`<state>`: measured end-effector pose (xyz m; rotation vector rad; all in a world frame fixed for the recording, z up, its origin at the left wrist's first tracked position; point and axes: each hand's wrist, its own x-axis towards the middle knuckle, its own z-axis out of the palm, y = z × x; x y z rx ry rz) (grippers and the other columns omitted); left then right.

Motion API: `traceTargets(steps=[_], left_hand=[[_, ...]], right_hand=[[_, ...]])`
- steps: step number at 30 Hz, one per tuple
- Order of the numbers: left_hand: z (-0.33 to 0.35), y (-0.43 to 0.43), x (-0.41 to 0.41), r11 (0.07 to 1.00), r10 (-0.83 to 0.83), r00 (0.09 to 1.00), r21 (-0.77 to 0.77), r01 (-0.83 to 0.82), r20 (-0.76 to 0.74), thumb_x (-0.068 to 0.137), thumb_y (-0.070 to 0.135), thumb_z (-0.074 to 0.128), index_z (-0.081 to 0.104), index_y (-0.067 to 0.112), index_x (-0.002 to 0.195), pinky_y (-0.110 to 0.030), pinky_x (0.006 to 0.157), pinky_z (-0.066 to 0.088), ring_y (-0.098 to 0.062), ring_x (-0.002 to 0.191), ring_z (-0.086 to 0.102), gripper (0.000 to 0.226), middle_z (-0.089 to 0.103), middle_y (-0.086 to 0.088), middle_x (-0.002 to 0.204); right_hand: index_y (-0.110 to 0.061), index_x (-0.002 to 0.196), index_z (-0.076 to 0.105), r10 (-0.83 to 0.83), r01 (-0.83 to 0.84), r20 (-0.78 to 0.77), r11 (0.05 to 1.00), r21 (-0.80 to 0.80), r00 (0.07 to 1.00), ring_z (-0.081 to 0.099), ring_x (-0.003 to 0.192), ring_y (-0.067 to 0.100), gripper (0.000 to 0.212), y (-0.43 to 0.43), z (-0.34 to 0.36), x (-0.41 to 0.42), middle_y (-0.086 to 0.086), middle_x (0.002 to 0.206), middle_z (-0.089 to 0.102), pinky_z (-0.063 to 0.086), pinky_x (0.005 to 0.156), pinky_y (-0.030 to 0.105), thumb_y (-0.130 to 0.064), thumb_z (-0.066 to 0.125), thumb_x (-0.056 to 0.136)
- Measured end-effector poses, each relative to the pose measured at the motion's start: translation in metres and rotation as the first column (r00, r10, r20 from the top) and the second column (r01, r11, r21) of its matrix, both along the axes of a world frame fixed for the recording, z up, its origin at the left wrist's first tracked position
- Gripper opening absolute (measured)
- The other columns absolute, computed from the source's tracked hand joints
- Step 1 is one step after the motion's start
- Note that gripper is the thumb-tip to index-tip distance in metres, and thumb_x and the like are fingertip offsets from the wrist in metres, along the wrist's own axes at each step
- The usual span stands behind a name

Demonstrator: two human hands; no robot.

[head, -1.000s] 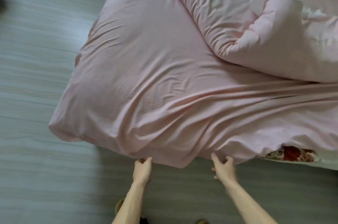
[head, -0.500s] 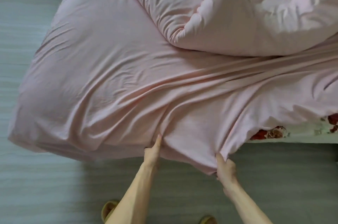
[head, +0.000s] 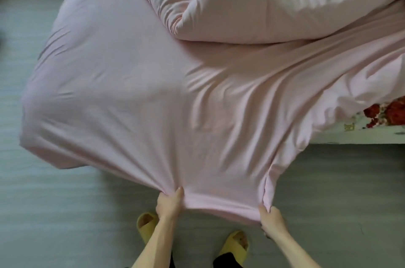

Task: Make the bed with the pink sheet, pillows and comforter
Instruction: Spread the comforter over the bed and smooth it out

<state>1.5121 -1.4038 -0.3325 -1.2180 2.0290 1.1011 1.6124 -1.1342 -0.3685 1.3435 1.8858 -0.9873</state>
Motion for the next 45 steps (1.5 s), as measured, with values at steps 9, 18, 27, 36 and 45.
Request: traceTargets(steps=[9, 18, 27, 36, 45], left_hand=[[-0.020, -0.007, 0.055, 0.995, -0.078, 0.975, 0.079, 0.063, 0.206, 0.072, 0.032, 0.063, 0.055, 0.008, 0.113, -0.023, 0.044, 0.045, -0.020, 0.056, 0.066, 0.048, 0.069, -0.011, 0.093], [0.056, 0.099, -0.024, 0.899, -0.400, 0.915, 0.173, 0.403, -0.054, 0.086, 0.034, 0.055, 0.047, 0.020, 0.125, -0.025, 0.063, 0.047, -0.018, 0.078, 0.068, 0.042, 0.067, -0.001, 0.096], [0.090, 0.225, -0.091, 0.660, -0.690, 0.661, 0.118, 0.742, -0.295, 0.089, 0.035, 0.057, 0.047, 0.026, 0.122, -0.026, 0.075, 0.048, -0.012, 0.092, 0.060, 0.036, 0.060, 0.008, 0.105], [0.060, 0.342, -0.109, 0.603, -0.720, 0.659, 0.276, 0.749, -0.217, 0.086, 0.036, 0.060, 0.055, 0.021, 0.119, -0.023, 0.083, 0.046, -0.011, 0.100, 0.058, 0.037, 0.064, 0.006, 0.111], [0.034, 0.438, -0.117, 0.662, -0.658, 0.753, 0.455, 0.595, -0.027, 0.076, 0.036, 0.052, 0.064, 0.021, 0.083, -0.024, 0.056, 0.040, -0.013, 0.061, 0.051, 0.020, 0.056, 0.004, 0.071]], right_hand=[[-0.007, 0.129, 0.038, -0.059, 0.067, 0.060, 0.987, -0.148, 0.996, 0.067, 0.071, 0.025, 0.055, -0.018, 0.008, 0.009, 0.010, 0.081, 0.065, 0.044, 0.043, 0.026, -0.034, 0.063, 0.088], [-0.014, 0.132, 0.046, -0.092, 0.070, -0.230, 0.993, -0.100, 0.969, 0.063, 0.104, 0.030, 0.052, 0.066, 0.056, -0.072, 0.011, 0.113, 0.065, 0.052, 0.094, 0.048, -0.042, 0.061, 0.090], [-0.011, 0.131, 0.047, -0.187, 0.187, -0.442, 0.981, -0.044, 0.877, 0.058, 0.103, 0.024, 0.051, 0.174, 0.107, -0.130, 0.002, 0.112, 0.061, 0.050, 0.089, 0.042, -0.038, 0.060, 0.091], [-0.013, 0.133, 0.046, -0.476, 0.435, -0.524, 0.876, -0.208, 0.707, 0.056, 0.112, 0.019, 0.063, 0.290, 0.096, -0.184, -0.004, 0.124, 0.058, 0.046, 0.093, 0.037, -0.037, 0.076, 0.083], [-0.004, 0.112, 0.066, -0.837, 0.527, -0.227, 0.500, -0.688, 0.497, 0.070, 0.078, 0.024, 0.026, 0.355, 0.108, -0.223, 0.010, 0.090, 0.075, 0.056, 0.063, 0.032, -0.015, 0.068, 0.088]])
